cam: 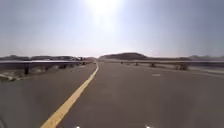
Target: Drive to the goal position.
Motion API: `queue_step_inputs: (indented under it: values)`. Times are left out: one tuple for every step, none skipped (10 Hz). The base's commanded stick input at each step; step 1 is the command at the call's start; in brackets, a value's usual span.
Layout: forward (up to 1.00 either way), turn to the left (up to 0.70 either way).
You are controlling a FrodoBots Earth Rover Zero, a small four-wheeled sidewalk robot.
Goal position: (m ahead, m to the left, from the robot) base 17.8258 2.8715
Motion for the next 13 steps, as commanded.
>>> queue_step_inputs:
  values:
    - [0.70,0.00]
    - [0.70,0.00]
    - [0.70,0.00]
    - [0.70,0.00]
    - [0.70,0.00]
    - [0.70,0.00]
    - [0.70,0.13]
    - [0.70,0.17]
    - [0.70,0.00]
    - [0.70,0.00]
    - [0.70,0.00]
    - [0.70,0.00]
    - [0.70,0.00]
